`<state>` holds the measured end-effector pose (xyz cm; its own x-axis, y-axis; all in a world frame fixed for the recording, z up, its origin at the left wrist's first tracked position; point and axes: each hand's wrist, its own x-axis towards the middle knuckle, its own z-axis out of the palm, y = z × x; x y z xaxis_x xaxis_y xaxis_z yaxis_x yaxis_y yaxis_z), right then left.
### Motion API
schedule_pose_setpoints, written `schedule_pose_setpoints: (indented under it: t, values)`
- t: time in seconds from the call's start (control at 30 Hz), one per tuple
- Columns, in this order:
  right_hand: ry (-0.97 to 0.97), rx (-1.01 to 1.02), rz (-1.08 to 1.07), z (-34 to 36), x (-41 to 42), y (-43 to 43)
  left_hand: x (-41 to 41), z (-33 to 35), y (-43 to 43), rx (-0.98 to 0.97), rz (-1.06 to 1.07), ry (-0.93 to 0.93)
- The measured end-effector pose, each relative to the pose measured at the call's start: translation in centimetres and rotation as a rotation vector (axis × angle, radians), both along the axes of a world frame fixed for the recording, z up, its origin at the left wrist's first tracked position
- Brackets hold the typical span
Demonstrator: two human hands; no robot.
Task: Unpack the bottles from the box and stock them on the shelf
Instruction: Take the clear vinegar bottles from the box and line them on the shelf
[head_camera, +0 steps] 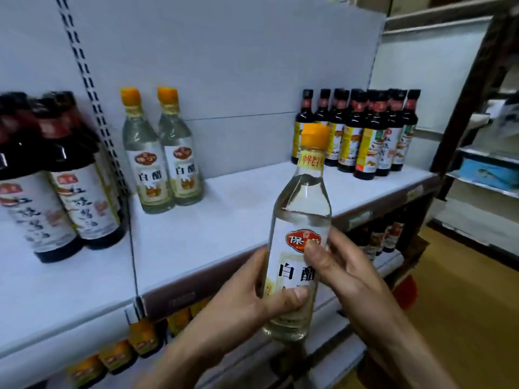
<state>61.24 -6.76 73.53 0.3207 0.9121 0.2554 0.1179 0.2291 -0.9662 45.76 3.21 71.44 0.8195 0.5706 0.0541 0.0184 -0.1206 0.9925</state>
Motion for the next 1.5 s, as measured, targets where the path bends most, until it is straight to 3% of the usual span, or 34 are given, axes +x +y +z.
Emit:
schedule_pose_setpoints:
  t: [0.6,1.5]
  values:
    - [-0.156,0.154,0.180,5.1,-8.1,13.5,-8.7,4.6,9.1,0.093,0.208,-0.154]
    - [-0.124,0.078,0.511,2.0,-5.9,25.7,-8.0,3.3,16.3,-0.003,0.428,-0.039]
